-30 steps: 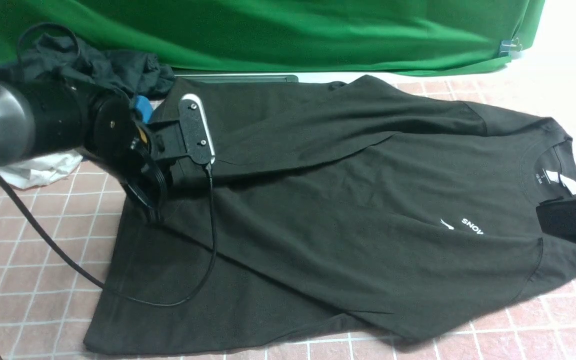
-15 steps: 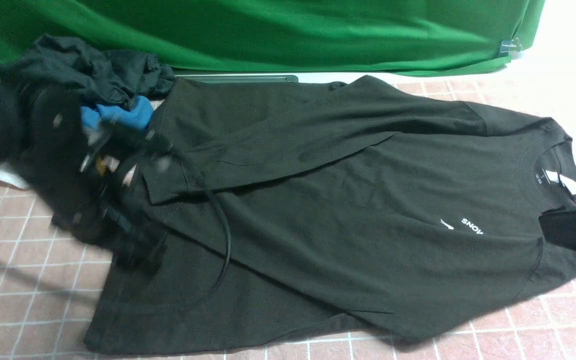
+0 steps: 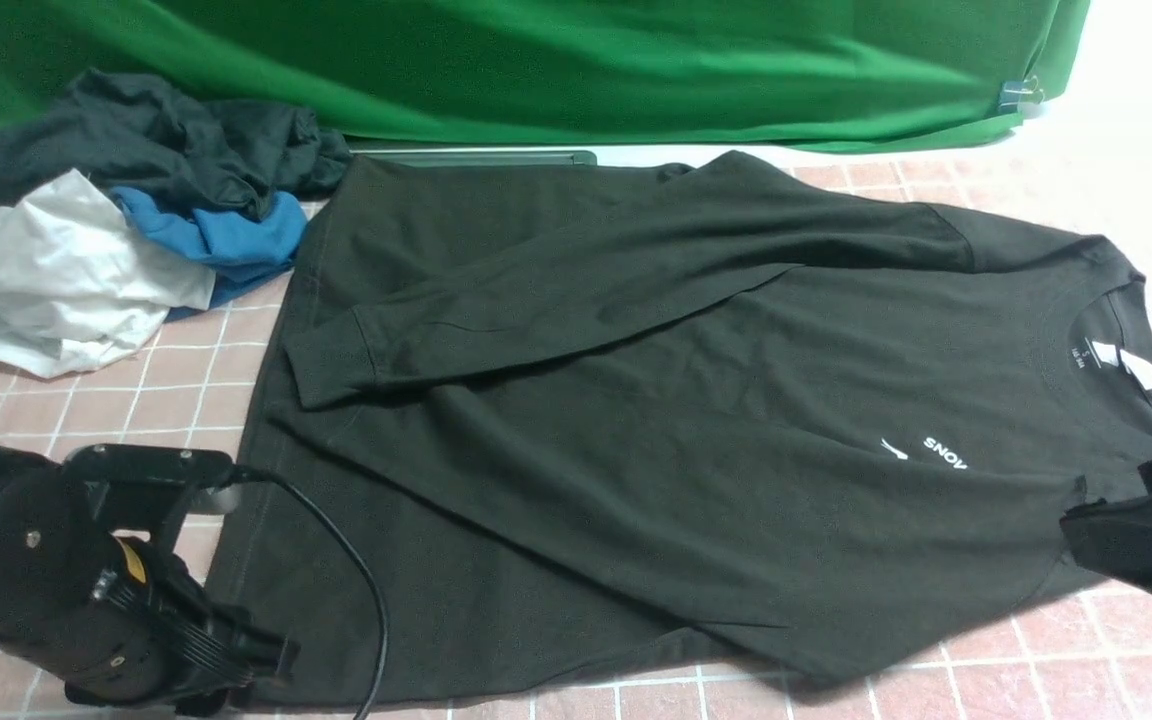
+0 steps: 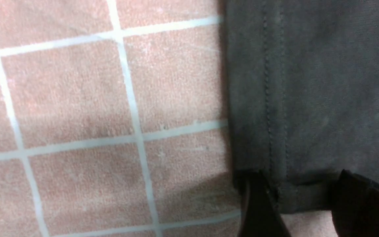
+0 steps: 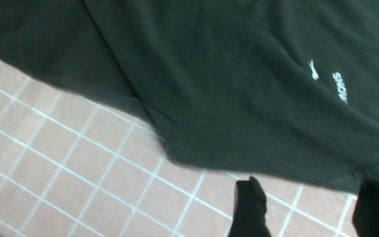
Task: Fold a long-sleeved shirt over a pink coffee tablecloth.
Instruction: 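Grasp the near edge of the shirt at its hem and shoulder corners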
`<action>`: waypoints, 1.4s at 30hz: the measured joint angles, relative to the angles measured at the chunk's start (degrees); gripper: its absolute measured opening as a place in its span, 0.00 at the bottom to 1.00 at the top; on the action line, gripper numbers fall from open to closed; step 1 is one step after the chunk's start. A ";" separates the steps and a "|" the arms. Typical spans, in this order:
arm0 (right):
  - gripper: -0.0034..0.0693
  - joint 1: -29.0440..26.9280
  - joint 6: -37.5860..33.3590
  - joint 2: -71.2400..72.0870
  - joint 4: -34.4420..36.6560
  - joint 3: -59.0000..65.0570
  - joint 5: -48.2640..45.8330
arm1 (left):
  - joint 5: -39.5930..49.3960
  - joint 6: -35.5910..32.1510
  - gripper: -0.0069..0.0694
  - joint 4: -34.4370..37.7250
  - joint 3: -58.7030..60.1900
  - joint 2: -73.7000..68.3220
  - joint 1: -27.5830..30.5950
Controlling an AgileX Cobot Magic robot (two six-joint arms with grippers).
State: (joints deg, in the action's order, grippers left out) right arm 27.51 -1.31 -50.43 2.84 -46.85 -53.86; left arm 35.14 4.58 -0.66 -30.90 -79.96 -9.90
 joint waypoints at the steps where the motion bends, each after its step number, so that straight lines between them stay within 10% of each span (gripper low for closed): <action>1: 0.61 0.00 -0.19 0.00 0.43 0.00 0.37 | -0.25 0.00 0.54 -0.49 0.00 -0.23 0.00; 37: 0.61 0.00 -1.90 0.00 3.05 0.00 2.13 | 0.68 2.82 0.58 0.11 -0.43 -2.56 0.00; 42: 0.61 0.00 -1.97 0.00 3.17 0.00 2.13 | 2.15 2.82 0.34 2.06 -0.72 -2.70 0.07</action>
State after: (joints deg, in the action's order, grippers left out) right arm 27.51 -3.28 -50.43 6.00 -46.85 -51.73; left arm 37.29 7.40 1.40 -31.61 -82.66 -9.83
